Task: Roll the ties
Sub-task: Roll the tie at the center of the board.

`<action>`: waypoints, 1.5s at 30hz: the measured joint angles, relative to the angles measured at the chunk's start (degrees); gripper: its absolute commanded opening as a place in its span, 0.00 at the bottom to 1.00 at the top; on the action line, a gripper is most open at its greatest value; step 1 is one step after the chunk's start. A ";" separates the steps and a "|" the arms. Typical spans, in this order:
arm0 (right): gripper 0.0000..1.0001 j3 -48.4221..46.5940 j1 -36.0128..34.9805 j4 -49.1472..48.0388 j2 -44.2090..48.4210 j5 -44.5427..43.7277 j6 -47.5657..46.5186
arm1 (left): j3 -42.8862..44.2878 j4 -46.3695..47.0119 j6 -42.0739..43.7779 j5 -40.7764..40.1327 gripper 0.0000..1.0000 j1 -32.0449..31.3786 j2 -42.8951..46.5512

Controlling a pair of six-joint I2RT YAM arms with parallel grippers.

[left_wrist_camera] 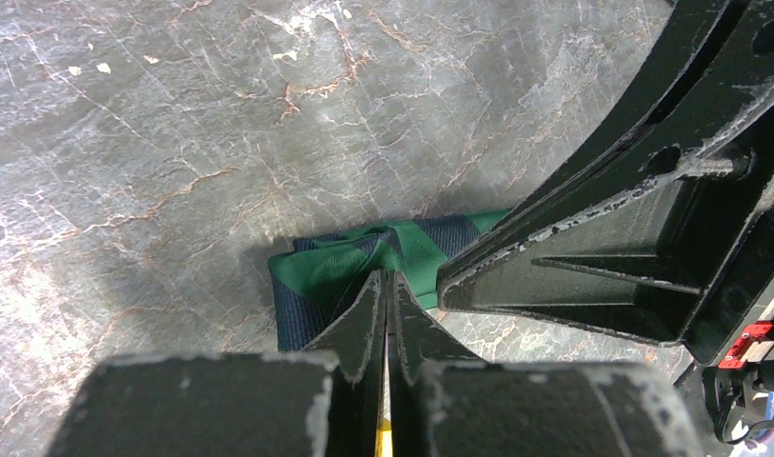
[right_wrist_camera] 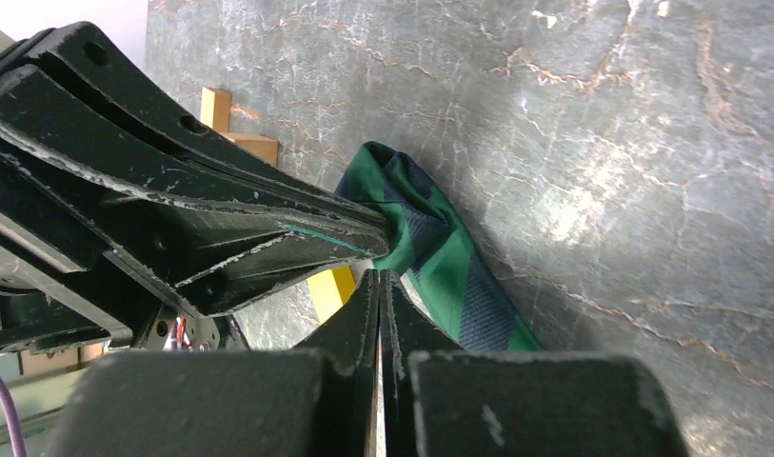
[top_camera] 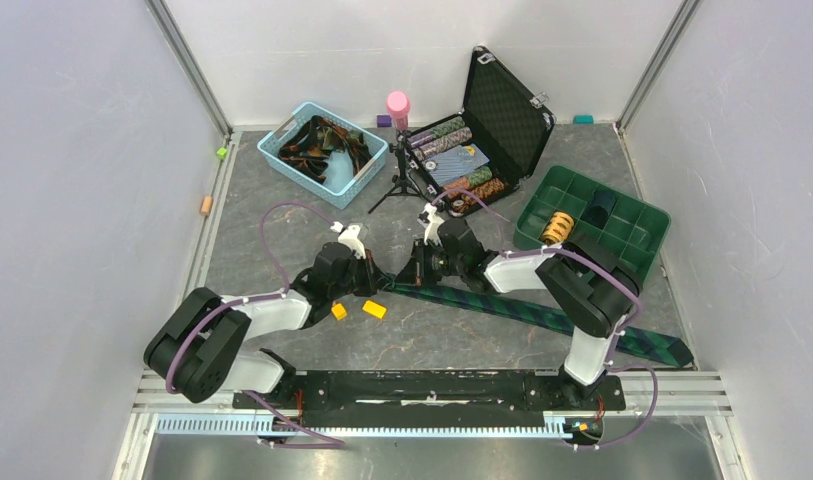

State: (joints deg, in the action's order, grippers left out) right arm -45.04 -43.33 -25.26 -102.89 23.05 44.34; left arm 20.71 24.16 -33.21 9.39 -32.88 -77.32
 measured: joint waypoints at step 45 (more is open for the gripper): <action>0.00 -1.88 -0.07 -2.69 -6.25 0.04 3.76 | -2.36 -2.08 -3.37 -7.74 0.38 1.51 12.41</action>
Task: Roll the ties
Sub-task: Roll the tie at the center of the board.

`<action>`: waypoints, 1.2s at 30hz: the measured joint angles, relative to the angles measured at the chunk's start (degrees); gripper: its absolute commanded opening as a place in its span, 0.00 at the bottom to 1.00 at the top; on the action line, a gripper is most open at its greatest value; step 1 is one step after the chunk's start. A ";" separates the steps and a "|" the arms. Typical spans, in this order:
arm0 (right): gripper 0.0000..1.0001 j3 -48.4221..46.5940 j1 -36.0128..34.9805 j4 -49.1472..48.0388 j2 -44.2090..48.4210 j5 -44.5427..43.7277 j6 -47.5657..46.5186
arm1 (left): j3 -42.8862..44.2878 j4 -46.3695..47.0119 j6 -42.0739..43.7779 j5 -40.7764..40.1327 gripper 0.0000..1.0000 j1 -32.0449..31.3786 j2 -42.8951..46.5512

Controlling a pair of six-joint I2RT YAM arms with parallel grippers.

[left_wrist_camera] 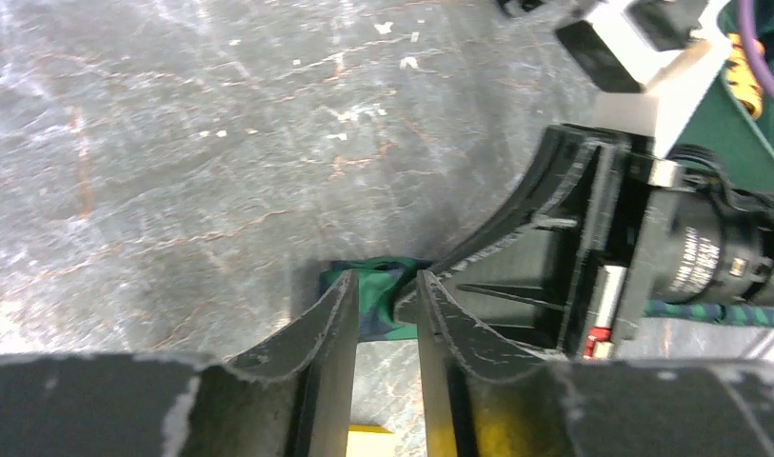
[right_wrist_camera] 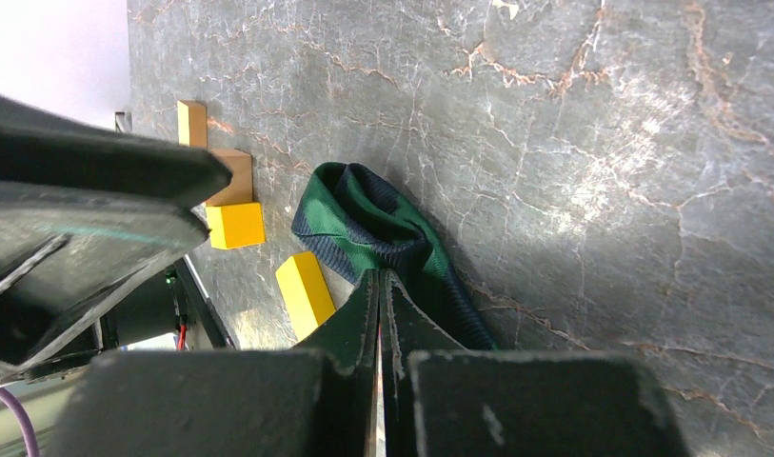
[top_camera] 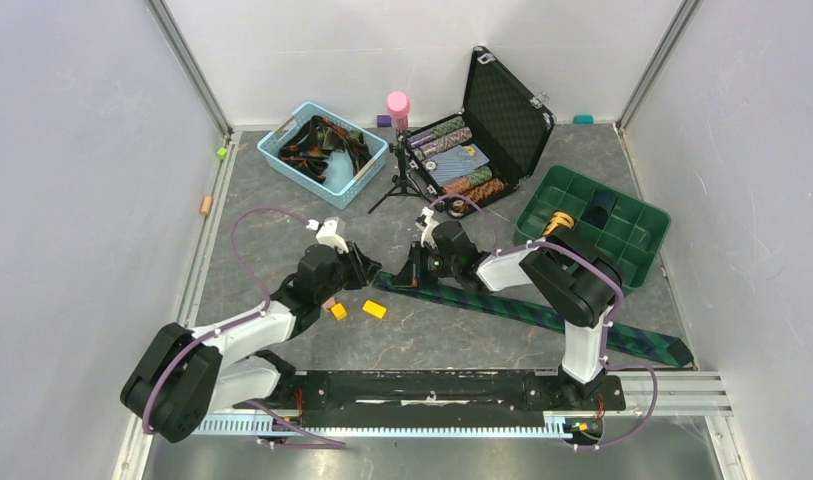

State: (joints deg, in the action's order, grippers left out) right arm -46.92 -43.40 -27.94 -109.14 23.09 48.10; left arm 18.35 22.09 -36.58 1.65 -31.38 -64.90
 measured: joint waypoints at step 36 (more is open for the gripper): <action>0.00 0.00 -0.07 0.04 0.00 -0.28 0.02 | -5.20 11.06 -1.11 5.14 0.30 1.14 -11.89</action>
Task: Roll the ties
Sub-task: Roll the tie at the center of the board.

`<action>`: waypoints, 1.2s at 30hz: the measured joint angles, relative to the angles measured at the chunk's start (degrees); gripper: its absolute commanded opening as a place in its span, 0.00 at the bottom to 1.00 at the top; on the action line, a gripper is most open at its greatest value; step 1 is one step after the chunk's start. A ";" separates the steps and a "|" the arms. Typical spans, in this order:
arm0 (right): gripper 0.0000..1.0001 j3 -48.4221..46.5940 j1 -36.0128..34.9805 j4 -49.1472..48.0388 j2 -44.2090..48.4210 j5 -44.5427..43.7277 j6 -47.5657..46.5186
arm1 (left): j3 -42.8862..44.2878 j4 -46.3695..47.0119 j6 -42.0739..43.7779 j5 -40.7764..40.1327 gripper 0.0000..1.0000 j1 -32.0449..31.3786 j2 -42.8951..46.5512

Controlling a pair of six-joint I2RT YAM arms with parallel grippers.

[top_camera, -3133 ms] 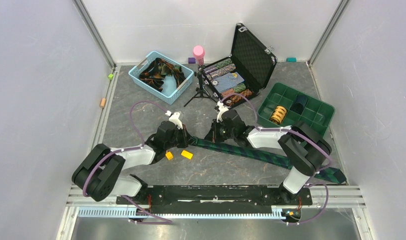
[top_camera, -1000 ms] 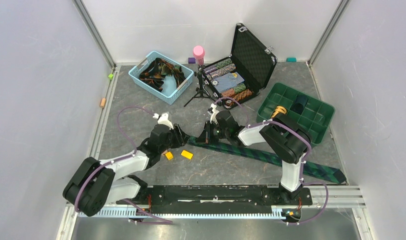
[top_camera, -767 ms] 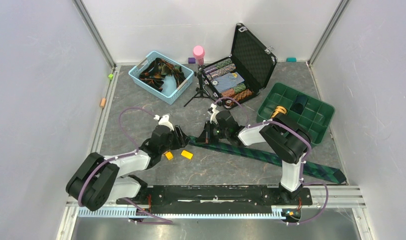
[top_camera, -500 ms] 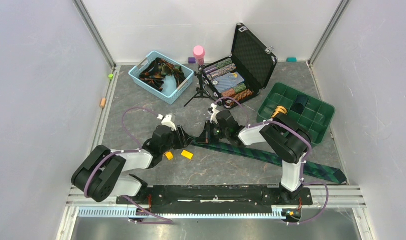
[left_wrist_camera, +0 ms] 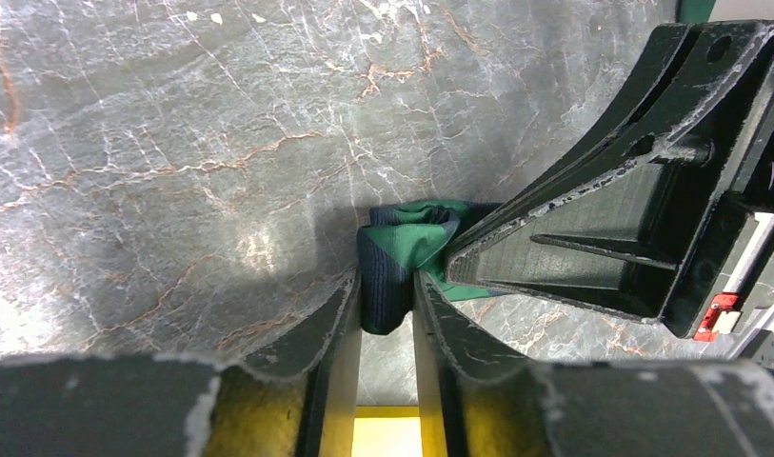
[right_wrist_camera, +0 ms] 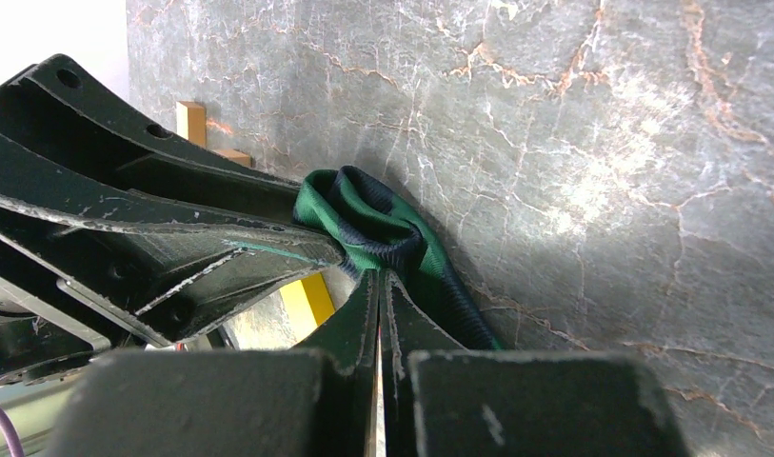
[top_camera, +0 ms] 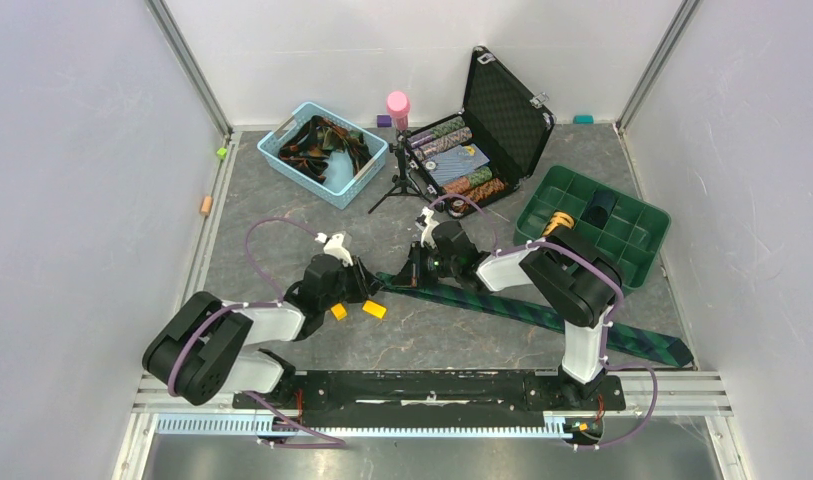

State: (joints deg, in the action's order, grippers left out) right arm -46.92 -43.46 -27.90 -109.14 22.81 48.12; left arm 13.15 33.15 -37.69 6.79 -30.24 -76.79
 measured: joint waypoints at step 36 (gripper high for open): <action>0.00 0.00 -0.02 0.00 0.00 -0.20 -0.13 | 2.03 2.95 0.28 0.90 0.38 0.00 -4.17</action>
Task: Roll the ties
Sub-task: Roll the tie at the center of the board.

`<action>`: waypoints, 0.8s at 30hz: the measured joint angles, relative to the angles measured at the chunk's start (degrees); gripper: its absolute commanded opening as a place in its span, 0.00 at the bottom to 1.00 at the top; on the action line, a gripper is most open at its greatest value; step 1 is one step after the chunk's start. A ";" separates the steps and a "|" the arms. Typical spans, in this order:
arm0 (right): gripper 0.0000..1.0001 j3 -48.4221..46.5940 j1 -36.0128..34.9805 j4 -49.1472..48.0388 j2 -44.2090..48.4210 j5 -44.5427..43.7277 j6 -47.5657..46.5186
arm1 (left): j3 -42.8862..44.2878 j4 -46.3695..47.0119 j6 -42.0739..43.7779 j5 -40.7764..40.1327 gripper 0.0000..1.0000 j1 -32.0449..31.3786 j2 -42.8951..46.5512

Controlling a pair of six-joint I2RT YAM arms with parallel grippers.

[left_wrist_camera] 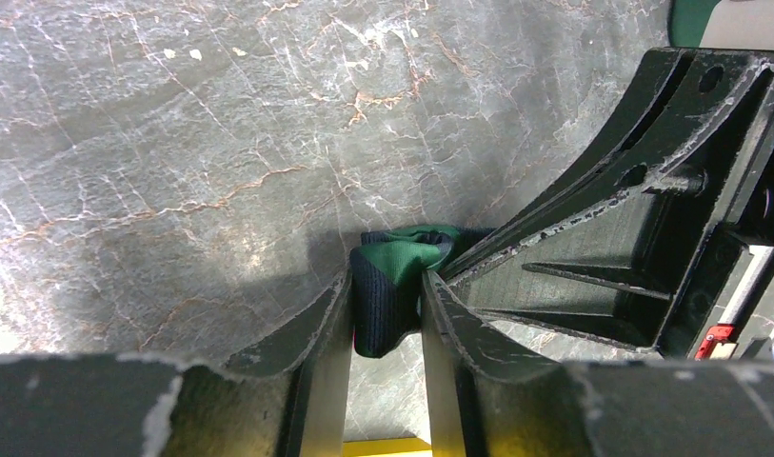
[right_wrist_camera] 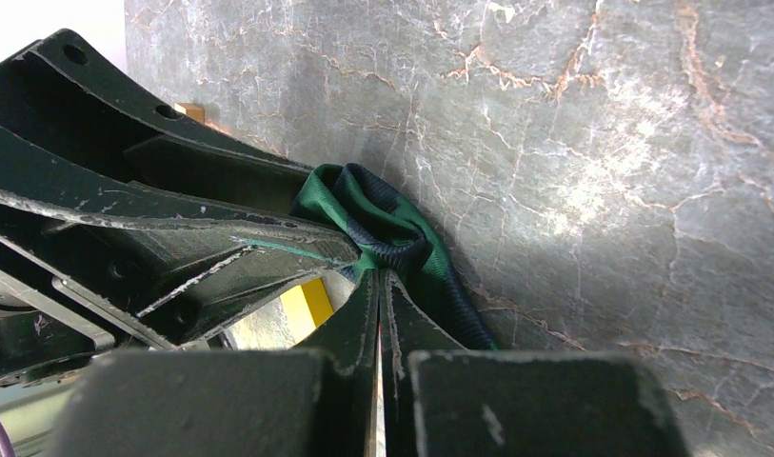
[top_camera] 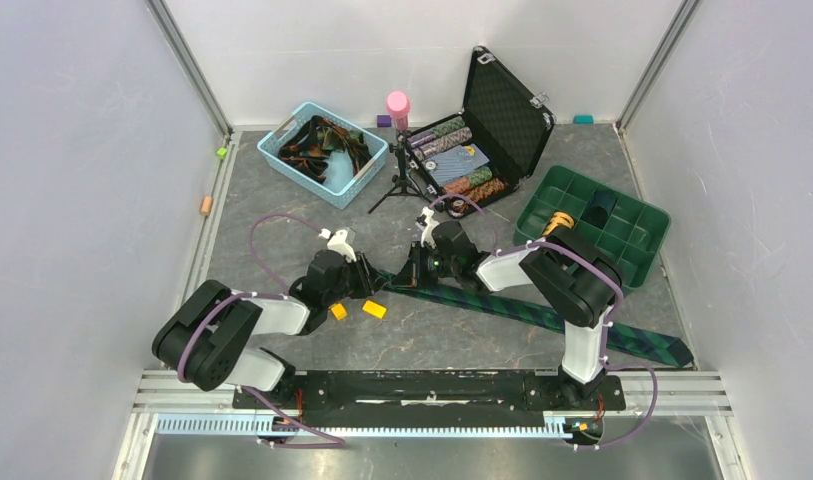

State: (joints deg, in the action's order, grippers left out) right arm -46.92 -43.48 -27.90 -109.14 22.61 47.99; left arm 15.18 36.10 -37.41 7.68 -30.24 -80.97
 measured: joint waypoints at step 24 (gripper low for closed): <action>0.09 -0.50 0.04 1.79 0.87 -0.81 -0.96 | 1.88 -0.44 0.17 1.99 0.02 0.00 0.00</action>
State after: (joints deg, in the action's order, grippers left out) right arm -47.42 -43.44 -26.11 -108.27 21.80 47.03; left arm 17.06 35.66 -37.23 9.67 -30.24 -80.97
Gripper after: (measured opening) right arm 0.056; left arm 0.065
